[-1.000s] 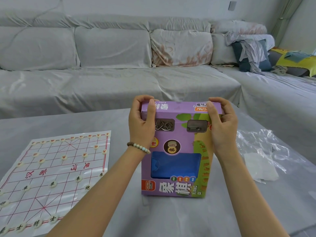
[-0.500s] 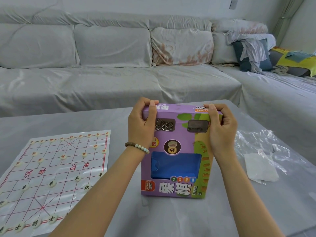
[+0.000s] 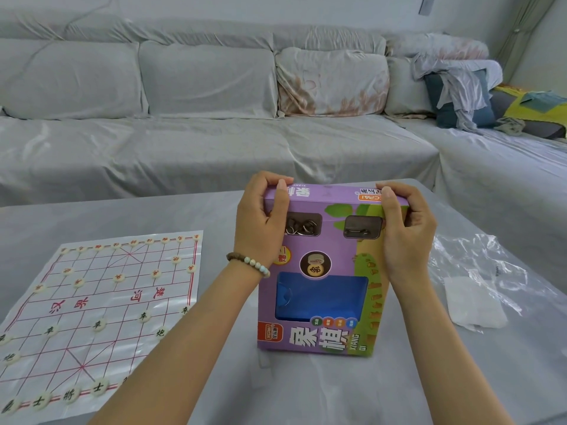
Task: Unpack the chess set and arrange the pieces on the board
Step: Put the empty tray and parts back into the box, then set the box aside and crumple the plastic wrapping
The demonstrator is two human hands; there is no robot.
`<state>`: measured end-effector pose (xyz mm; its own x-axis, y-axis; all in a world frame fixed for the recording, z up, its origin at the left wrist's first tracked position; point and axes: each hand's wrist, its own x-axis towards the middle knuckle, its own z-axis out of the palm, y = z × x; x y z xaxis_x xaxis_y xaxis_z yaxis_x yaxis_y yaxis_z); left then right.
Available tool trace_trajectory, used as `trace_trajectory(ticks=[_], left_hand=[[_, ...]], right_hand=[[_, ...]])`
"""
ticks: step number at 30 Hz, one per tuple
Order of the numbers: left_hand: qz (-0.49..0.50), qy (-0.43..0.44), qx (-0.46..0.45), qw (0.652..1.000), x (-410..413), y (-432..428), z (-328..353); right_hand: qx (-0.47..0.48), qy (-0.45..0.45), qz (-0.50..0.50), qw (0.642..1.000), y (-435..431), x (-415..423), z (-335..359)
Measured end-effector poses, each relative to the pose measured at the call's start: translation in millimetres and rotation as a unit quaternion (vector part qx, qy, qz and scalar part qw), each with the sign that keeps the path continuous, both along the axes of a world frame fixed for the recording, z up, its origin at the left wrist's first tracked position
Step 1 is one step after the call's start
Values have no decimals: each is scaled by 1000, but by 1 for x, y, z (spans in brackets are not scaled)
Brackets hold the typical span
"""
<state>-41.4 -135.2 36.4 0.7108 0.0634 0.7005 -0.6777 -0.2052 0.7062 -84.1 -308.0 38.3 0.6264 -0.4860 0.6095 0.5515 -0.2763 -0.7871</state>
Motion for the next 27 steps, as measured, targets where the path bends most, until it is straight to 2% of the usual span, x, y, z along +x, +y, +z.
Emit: trace_trajectory(ticks=[7, 14, 19, 27], left_hand=[[22, -68, 27, 997, 2, 2, -1], [11, -29, 38, 999, 5, 6, -2], [30, -10, 106, 994, 8, 12, -2], [-8, 69, 87, 994, 6, 12, -4]], right_hand=[[-5, -9, -10, 1000, 0, -1, -1], [-14, 11, -24, 1000, -2, 3, -4], [-36, 38, -39, 998, -3, 6, -9], [-22, 90, 73, 993, -14, -2, -4]])
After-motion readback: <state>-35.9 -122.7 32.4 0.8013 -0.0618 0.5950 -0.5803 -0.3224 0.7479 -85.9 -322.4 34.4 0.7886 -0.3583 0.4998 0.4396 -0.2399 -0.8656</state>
